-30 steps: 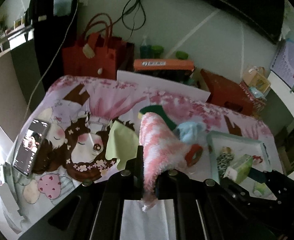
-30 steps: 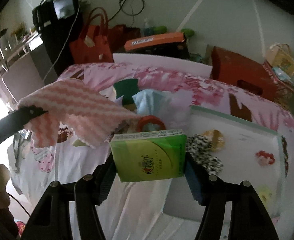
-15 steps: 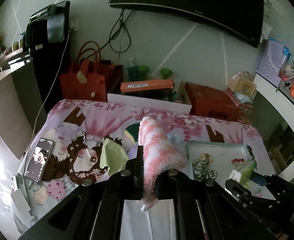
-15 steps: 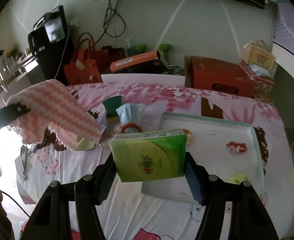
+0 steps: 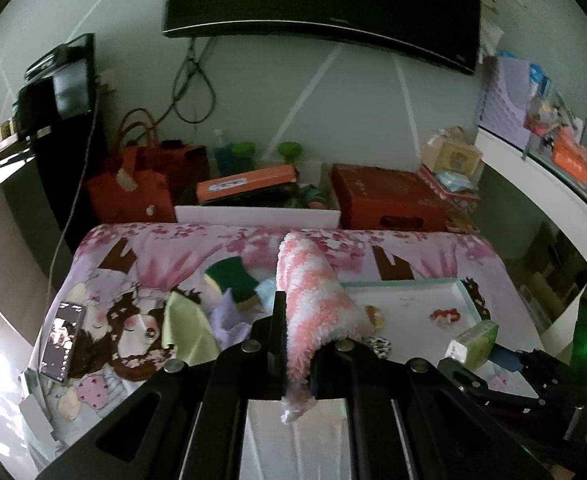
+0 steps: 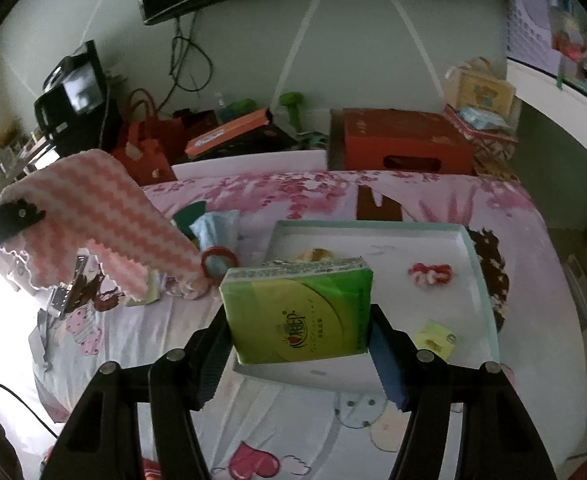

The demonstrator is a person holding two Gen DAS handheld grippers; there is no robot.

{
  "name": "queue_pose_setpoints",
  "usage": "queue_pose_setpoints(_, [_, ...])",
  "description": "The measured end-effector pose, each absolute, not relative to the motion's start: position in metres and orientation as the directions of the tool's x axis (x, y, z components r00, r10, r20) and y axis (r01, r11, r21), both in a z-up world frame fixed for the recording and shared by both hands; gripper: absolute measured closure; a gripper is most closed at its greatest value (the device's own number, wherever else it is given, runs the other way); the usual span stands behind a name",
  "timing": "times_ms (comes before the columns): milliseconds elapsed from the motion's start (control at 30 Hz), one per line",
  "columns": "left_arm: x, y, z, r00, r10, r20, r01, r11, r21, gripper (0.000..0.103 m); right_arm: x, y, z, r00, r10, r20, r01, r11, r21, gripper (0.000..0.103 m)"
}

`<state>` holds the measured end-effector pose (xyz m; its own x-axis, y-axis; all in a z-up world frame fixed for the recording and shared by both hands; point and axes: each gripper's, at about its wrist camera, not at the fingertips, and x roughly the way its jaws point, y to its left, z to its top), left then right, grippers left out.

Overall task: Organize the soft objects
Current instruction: 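Carry towel and tissue pack over the mint tray and open both tools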

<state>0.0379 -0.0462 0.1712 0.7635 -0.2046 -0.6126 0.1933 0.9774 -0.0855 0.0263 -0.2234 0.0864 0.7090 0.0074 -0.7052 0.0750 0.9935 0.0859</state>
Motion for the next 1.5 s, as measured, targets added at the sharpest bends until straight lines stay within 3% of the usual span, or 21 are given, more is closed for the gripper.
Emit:
queue_pose_setpoints(800, [0.076,-0.189,0.118,0.653,-0.31,-0.691,0.404,0.914,-0.029,0.096,0.049,-0.343,0.028,0.641,-0.087,-0.762,0.256,0.961,0.106,0.036])
queue_pose_setpoints(1500, [0.129,-0.223,0.018,0.523,-0.286,-0.803,0.42,0.906,-0.048,0.096,0.085,-0.372,-0.017,0.58,-0.115,-0.806,0.296,0.952,0.077,0.036])
